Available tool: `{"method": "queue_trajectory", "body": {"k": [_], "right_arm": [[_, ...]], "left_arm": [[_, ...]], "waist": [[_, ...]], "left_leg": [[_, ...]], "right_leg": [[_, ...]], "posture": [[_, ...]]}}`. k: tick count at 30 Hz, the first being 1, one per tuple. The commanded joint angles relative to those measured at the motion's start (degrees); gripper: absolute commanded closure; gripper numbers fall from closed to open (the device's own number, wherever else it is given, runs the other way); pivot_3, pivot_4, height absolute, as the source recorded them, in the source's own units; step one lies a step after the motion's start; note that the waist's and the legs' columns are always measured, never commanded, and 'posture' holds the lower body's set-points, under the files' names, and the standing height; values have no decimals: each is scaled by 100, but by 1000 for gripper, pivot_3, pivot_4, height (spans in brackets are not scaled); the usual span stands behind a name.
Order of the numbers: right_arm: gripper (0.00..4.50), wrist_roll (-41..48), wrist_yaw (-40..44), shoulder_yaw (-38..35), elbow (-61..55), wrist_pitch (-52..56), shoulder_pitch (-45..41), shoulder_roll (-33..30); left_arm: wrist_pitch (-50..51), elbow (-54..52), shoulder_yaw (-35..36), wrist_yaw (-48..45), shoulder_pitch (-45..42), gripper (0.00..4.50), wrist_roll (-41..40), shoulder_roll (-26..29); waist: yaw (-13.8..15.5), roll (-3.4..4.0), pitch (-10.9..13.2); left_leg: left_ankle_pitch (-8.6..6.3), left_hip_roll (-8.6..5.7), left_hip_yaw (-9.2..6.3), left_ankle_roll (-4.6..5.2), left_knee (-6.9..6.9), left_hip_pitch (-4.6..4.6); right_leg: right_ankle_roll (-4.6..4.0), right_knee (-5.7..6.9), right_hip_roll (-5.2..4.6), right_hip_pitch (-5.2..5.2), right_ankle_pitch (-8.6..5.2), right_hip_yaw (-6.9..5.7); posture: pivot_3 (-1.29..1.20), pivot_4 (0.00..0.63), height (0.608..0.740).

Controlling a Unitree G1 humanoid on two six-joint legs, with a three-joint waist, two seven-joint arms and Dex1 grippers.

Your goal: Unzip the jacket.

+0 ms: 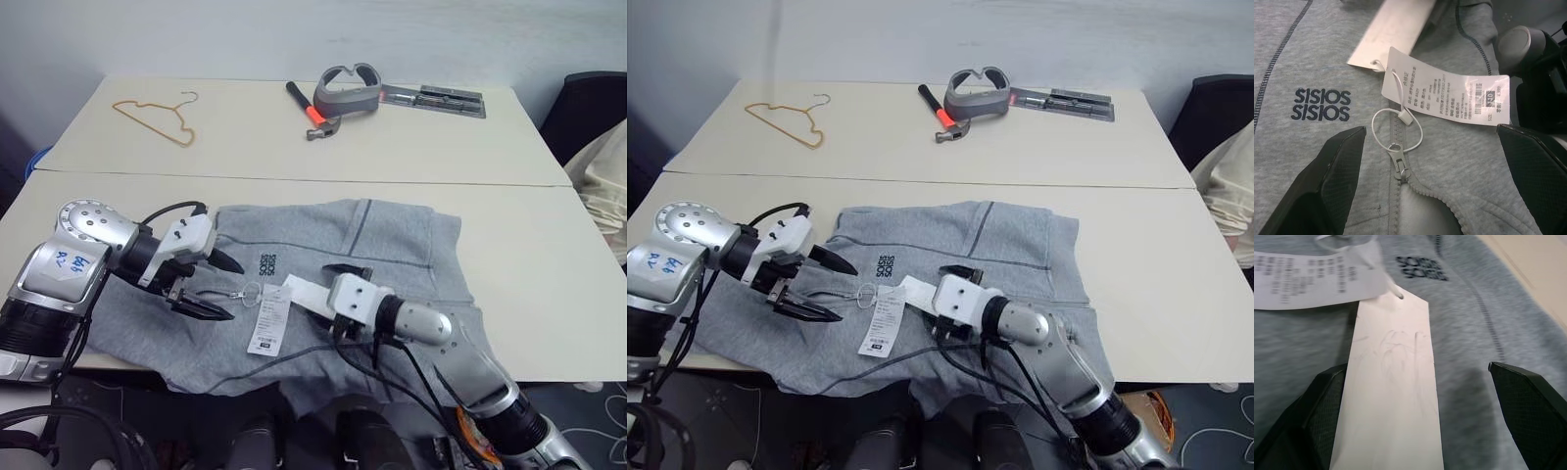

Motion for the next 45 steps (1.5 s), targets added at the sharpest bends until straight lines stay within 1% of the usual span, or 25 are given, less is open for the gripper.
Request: {"method": "queue_trajectory", "body": {"k": [1, 3, 4, 5, 6, 9, 11, 14, 18, 23, 25, 27, 29, 30, 31, 33, 35, 38, 39, 42, 45], "right_arm": [[194, -50, -53, -231, -115, -105, -57, -39], [606, -94, -8, -218, -160, -121, -52, -82], [911, -142, 10, -192, -174, -175, -32, -120], [1354, -177, 8, -169, -168, -230, -4, -139], [1648, -202, -5, -151, -152, -275, 18, -143], [2713, -373, -100, -76, 49, -487, 55, -137], [3477, -420, -187, -95, 155, -525, 69, -38], [4469, -449, -267, -125, 282, -540, 46, 95], [4492, -376, -347, -224, 354, -478, 119, 269], [4492, -84, -397, -643, 45, -390, 317, 367], [4492, -21, -383, -804, -130, -384, 424, 316], [4492, 22, -399, -1056, -421, -273, 586, 236], [4492, 60, -425, -1245, -602, -148, 673, 214], [4492, 109, -463, -1395, -701, -19, 709, 227], [4492, 208, -529, -1637, -813, 169, 757, 268], [4492, 421, -685, -2124, -1035, 581, 867, 366], [4492, 577, -806, -2528, -1172, 866, 990, 409], [4492, 786, -970, -3141, -1245, 1148, 1168, 404], [4492, 824, -1035, -3237, -1273, 1225, 1196, 419], [4492, 1075, -1290, -4014, -1253, 1488, 1259, 476], [4492, 1447, -1460, -5277, -748, 1645, 1111, 227]], "left_arm": [[-152, 98, 25, -95, -87, 0, 61, -114], [-207, 161, 36, -68, -70, 0, 94, -173], [-245, 184, 38, -50, -47, 0, 118, -202], [-283, 200, 34, -25, -16, 0, 146, -229], [-318, 215, 33, -9, 10, 0, 170, -249], [-408, 264, 40, 30, 60, 0, 249, -317], [-428, 303, 57, 52, 55, 0, 276, -354], [-473, 391, 68, 72, 17, 0, 305, -396], [-680, 635, 43, 189, 68, 0, 425, -518], [-1378, 1203, -185, 419, 288, 0, 834, -876], [-1766, 1771, -279, 738, 204, 0, 1147, -1117], [-2266, 2675, -358, 1155, 8, 0, 1496, -1409], [-2670, 3305, -391, 1339, -143, 0, 1699, -1558], [-2855, 3594, -406, 1434, -213, 0, 1786, -1602], [-3017, 3875, -414, 1522, -278, 0, 1850, -1642], [-3274, 4341, -425, 1625, -378, 0, 1917, -1708], [-3430, 4583, -425, 1618, -439, 0, 1915, -1728], [-3586, 4769, -422, 1584, -477, 0, 1894, -1739], [-3620, 4818, -419, 1579, -488, 0, 1887, -1744], [-3714, 4937, -411, 1592, -500, 0, 1884, -1753], [-3752, 4972, -402, 1617, -487, 0, 1873, -1757]], "waist": [[0, 0, 0], [0, -1, 0], [0, -1, 0], [-1, -1, 0], [-3, -1, 0], [-8, -1, 0], [-11, -1, 0], [-2, -1, -1], [-4, -1, -1], [1, -1, -1], [11, -1, -1], [72, 1, -6], [136, 0, -11], [146, 0, -12], [159, 4, -14], [161, 20, -46], [150, 42, -77], [135, 62, -100], [132, 69, -109], [130, 96, -126], [131, 106, -132]], "left_leg": [[0, 0, 0, 0, 0, 0], [0, 0, 0, 0, 0, -1], [0, 0, 0, 0, 0, 0], [0, 0, 0, 0, 0, 0], [0, 0, 0, 0, 0, -1], [0, 1, 0, 0, 0, 0], [0, 1, 1, 0, 0, 0], [0, 1, 1, 0, 1, 0], [0, 0, 1, 0, 1, 0], [0, 0, 1, 0, 2, 1], [0, 0, 1, 0, 4, 0], [1, -1, -2, 2, 8, 4], [1, -7, -2, 9, 10, 28], [-11, -6, -1, 31, 9, 45], [-12, -8, -1, 36, 6, 64], [-23, -8, -8, 46, -4, 123], [-28, -7, -8, 45, -9, 142], [-29, -8, -3, 42, -47, 202], [-27, -8, -3, 40, -58, 211], [-21, -8, -2, 34, -70, 217], [-20, -9, -2, 34, -74, 216]], "right_leg": [[0, 0, 0, 0, 0, 0], [0, 0, 0, 0, 0, -1], [0, 0, 0, 0, 0, 0], [0, 0, 0, 0, 0, -1], [0, 0, 0, 0, 0, -1], [0, 1, 2, 0, 0, -1], [0, 1, 2, 0, 0, 0], [0, 3, 2, 0, 0, -1], [0, 3, 1, 0, 0, 0], [1, 6, 0, 0, 1, 0], [1, 7, 0, 0, 1, -1], [2, 6, -2, 9, 1, -5], [6, 6, -4, 31, 4, -6], [9, 6, -4, 46, 5, -2], [9, 6, -5, 63, 6, -3], [9, -12, -10, 128, 6, -10], [9, -12, -15, 145, 6, -7], [6, -27, -16, 191, 5, 0], [6, -30, -16, 196, 5, 1], [4, -31, -15, 195, 4, 1], [3, -31, -15, 194, 4, 2]], "posture": [[0, 150, 740], [0, 150, 740], [0, 150, 740], [0, 150, 740], [0, 150, 740], [0, 150, 740], [0, 150, 740], [0, 150, 740], [0, 150, 740], [0, 150, 740], [0, 150, 740], [0, 150, 740], [0, 150, 740], [0, 150, 740], [0, 150, 740], [0, 150, 740], [0, 150, 740], [0, 150, 740], [0, 150, 740], [0, 150, 740], [0, 150, 740]]}}
